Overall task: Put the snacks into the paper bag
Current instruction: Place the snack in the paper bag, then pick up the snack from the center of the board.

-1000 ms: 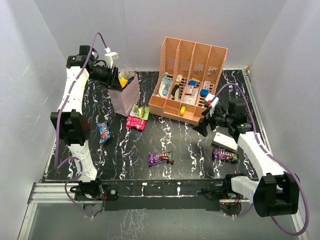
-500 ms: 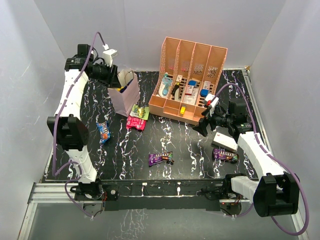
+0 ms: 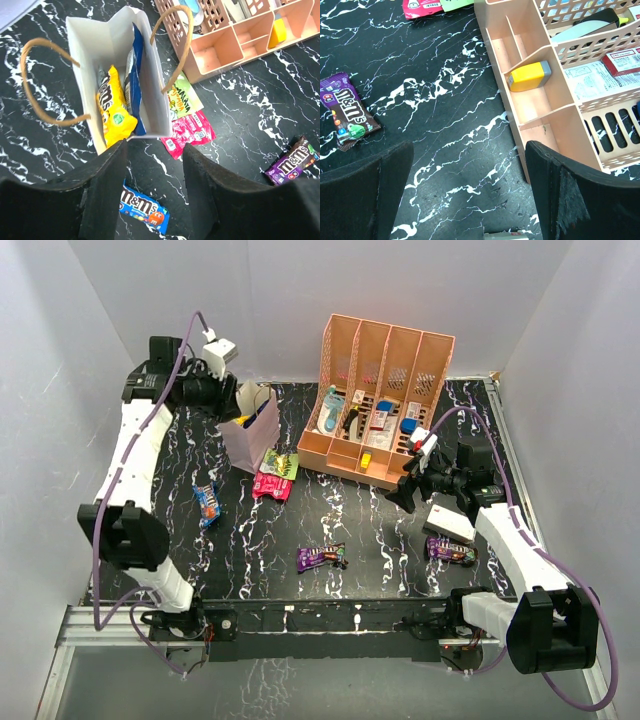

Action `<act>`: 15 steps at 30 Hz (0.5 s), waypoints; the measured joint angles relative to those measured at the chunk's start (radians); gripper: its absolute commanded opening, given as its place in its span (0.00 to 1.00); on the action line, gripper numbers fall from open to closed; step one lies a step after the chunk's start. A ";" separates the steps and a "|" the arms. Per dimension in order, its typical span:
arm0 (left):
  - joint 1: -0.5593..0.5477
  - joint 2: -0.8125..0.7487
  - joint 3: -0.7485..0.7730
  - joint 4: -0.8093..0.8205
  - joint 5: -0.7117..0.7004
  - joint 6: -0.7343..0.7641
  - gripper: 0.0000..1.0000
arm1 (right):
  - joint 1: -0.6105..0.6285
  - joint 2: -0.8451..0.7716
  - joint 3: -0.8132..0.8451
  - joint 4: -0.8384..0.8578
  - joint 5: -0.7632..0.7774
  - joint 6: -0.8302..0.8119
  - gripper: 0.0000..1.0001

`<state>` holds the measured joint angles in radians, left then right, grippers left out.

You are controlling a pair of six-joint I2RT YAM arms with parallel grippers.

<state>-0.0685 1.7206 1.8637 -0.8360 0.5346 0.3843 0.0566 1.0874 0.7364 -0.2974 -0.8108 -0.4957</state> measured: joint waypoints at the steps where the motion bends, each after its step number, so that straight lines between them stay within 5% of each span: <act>1: 0.000 -0.029 -0.026 0.013 -0.010 -0.001 0.52 | 0.000 0.000 0.000 0.000 0.000 0.000 0.98; 15: 0.000 -0.443 -0.534 0.056 -0.217 0.002 0.83 | 0.000 0.000 0.000 -0.002 0.000 0.004 0.98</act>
<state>-0.0685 1.2781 1.3293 -0.7799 0.3176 0.3866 0.0566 1.0874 0.7364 -0.2989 -0.8108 -0.4919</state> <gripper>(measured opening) 0.747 0.984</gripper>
